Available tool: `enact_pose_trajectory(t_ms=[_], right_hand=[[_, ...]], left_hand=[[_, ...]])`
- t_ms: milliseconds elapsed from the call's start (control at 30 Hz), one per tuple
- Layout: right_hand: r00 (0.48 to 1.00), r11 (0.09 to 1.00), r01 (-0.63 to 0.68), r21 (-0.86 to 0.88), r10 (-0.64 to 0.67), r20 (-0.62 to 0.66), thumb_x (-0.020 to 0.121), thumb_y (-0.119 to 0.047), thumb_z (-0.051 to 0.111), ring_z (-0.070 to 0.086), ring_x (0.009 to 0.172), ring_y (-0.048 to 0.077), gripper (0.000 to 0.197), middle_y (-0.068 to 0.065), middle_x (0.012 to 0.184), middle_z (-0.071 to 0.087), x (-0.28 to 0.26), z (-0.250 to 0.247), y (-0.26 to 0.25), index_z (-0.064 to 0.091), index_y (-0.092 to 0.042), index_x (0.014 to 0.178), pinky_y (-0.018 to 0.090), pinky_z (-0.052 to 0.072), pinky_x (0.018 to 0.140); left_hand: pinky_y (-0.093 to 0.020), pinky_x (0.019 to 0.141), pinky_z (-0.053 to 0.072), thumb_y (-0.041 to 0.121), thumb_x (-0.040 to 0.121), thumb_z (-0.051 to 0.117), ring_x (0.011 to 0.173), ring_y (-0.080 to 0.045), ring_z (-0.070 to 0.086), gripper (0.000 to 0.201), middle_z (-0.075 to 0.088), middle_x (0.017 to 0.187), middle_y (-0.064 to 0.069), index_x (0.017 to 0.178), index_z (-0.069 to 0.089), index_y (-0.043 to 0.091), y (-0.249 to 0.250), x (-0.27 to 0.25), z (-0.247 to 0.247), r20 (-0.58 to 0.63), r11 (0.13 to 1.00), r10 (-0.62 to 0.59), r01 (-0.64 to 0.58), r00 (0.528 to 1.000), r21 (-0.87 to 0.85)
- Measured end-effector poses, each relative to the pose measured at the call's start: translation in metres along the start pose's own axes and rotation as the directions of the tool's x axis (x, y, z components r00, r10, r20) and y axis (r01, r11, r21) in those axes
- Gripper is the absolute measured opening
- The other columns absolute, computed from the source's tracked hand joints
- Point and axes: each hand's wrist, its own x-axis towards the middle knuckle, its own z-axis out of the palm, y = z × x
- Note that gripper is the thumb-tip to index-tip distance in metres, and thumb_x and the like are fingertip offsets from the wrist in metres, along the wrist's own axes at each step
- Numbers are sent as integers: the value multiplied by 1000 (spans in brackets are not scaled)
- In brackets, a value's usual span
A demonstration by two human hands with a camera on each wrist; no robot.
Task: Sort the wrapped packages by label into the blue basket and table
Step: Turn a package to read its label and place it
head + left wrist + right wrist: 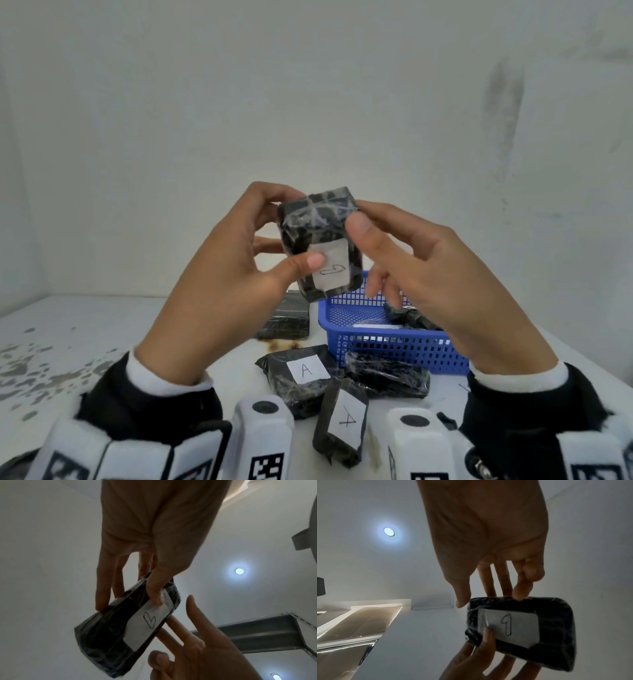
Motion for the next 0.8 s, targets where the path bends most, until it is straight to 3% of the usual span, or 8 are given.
enact_pose_trajectory(t_ms=[100,200,367,533,600,700,800], right_hand=[[999,997,9,78,-6,-38,74,-52,68,71,63,19,36,-5,103,70,2,4,4,73,-33,105,27,57,63],[999,991,7,130,-2,-35,73,-49,70,74,69,23,39,0,102,71,2,4,4,72,-28,106,35,62,74],[1000,990,16,142,-14,-15,67,-54,67,75,72,24,49,2,102,73,2,5,5,71,-31,110,37,62,78],[999,991,43,127,-41,-19,66,-53,67,76,73,24,45,1,103,72,2,7,5,74,-29,104,35,62,78],[998,991,56,123,-53,-26,66,-52,68,76,75,23,45,-2,103,72,1,7,5,74,-28,103,39,62,82],[997,992,79,100,-78,-12,70,-49,75,76,82,22,38,-5,112,70,0,6,5,74,-29,102,41,59,91],[994,990,104,97,-101,-32,76,-48,74,73,95,18,27,-8,119,68,1,7,5,76,-31,98,36,57,93]], left_hand=[[-46,93,53,39,70,83,100,-12,67,48,69,109,11,109,57,28,0,0,1,16,998,-31,32,999,-51],[-49,96,50,54,67,65,104,-16,68,48,71,108,8,105,64,27,2,-1,-2,16,991,-35,37,999,-126],[-46,95,53,44,80,62,96,-16,69,30,72,95,3,98,68,22,4,-1,-3,44,981,-66,73,997,-180],[-47,97,52,44,84,60,98,-28,67,33,71,96,-12,98,69,15,9,-3,0,41,979,-81,88,996,-183],[-49,97,51,51,84,58,99,-29,66,38,71,97,-11,99,70,18,9,-3,0,30,982,-86,90,996,-164],[-42,91,56,61,82,48,96,-21,71,47,75,97,1,98,73,26,9,-2,-1,31,964,-182,184,983,-191],[-39,82,60,46,85,52,88,-29,73,34,76,92,-4,100,72,23,12,-4,-5,85,954,-223,235,971,-184]])
